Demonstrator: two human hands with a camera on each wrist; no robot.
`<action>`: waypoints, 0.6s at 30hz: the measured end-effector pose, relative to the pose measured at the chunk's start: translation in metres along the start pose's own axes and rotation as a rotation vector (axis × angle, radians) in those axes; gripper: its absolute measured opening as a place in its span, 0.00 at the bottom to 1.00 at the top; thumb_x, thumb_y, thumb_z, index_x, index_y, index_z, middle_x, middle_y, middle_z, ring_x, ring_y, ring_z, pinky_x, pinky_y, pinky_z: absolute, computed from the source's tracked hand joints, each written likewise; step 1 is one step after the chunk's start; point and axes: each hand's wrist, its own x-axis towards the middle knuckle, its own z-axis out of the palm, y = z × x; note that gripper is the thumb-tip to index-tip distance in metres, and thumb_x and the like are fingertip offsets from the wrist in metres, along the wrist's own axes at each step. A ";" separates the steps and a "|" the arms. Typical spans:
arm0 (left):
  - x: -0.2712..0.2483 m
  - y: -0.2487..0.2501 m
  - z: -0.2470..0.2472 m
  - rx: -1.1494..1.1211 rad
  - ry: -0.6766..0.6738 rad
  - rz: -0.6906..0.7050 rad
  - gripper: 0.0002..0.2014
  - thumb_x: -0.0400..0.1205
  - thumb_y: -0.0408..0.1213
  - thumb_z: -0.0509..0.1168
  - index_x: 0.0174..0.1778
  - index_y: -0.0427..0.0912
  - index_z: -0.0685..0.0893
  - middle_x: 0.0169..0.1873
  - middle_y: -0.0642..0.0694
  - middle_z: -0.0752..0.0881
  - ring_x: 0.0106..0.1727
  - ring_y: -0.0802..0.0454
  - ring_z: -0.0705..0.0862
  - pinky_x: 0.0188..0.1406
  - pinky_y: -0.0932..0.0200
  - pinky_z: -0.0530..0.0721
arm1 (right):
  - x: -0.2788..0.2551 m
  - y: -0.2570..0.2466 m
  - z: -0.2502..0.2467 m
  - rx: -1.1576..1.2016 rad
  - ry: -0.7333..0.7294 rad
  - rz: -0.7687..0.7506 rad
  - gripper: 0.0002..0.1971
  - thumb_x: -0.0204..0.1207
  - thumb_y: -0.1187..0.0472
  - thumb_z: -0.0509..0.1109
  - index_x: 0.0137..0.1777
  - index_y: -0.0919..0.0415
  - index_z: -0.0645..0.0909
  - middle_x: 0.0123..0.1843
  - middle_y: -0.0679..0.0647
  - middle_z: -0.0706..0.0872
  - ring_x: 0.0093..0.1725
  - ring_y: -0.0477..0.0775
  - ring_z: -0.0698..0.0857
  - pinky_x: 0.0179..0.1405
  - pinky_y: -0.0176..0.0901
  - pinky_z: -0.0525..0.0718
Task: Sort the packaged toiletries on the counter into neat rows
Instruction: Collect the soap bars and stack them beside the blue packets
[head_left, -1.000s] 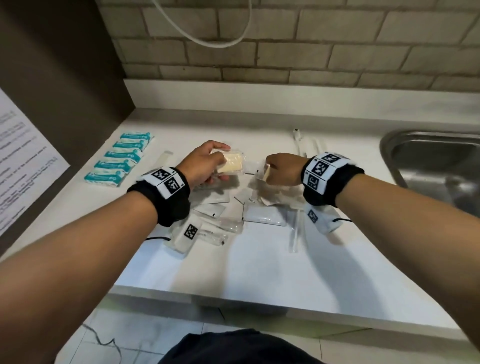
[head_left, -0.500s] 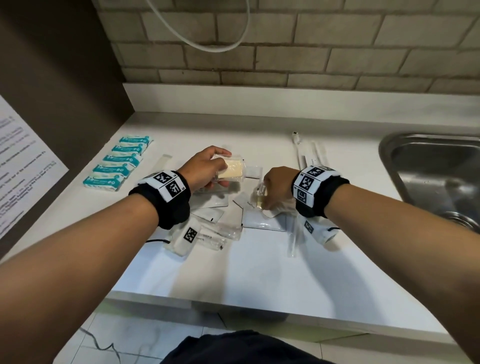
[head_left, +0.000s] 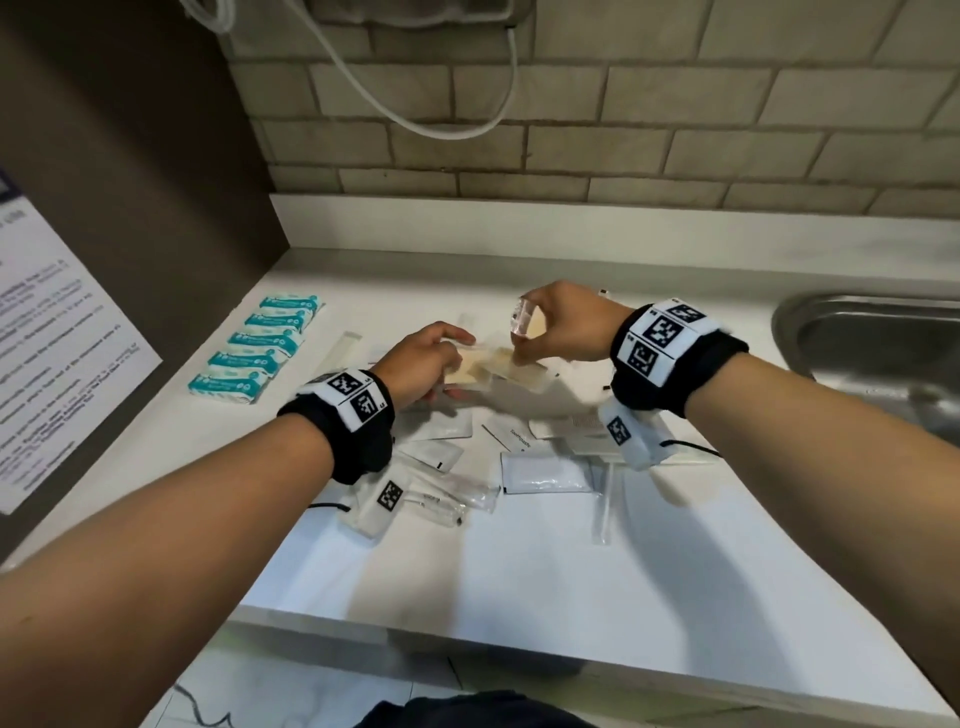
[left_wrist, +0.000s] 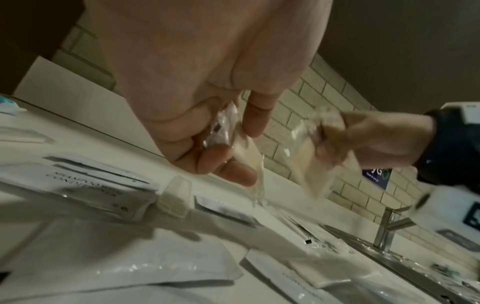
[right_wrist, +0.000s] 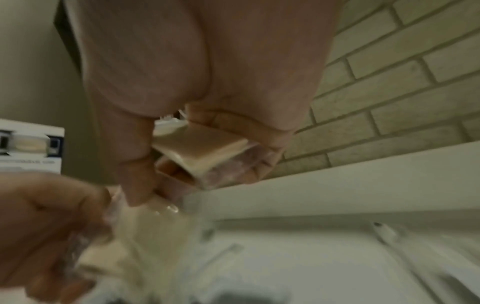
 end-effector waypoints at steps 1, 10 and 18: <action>-0.001 0.001 -0.001 -0.037 -0.008 -0.006 0.15 0.82 0.32 0.55 0.58 0.48 0.83 0.38 0.33 0.78 0.31 0.40 0.83 0.26 0.57 0.67 | 0.004 -0.006 -0.001 0.029 -0.003 -0.020 0.11 0.66 0.62 0.80 0.33 0.50 0.80 0.27 0.48 0.82 0.17 0.39 0.76 0.18 0.29 0.73; -0.013 0.007 -0.020 -0.236 -0.074 -0.034 0.08 0.85 0.37 0.57 0.51 0.43 0.82 0.44 0.42 0.81 0.29 0.49 0.85 0.42 0.50 0.76 | 0.034 -0.036 0.032 0.001 0.018 -0.112 0.09 0.70 0.61 0.78 0.44 0.56 0.79 0.26 0.44 0.73 0.24 0.42 0.70 0.19 0.28 0.64; -0.021 -0.012 -0.076 -0.391 -0.023 -0.031 0.13 0.85 0.29 0.51 0.61 0.35 0.78 0.42 0.33 0.82 0.28 0.45 0.83 0.18 0.64 0.79 | 0.071 -0.070 0.072 -0.035 -0.019 -0.159 0.35 0.60 0.57 0.85 0.67 0.56 0.74 0.59 0.51 0.76 0.39 0.39 0.75 0.34 0.31 0.72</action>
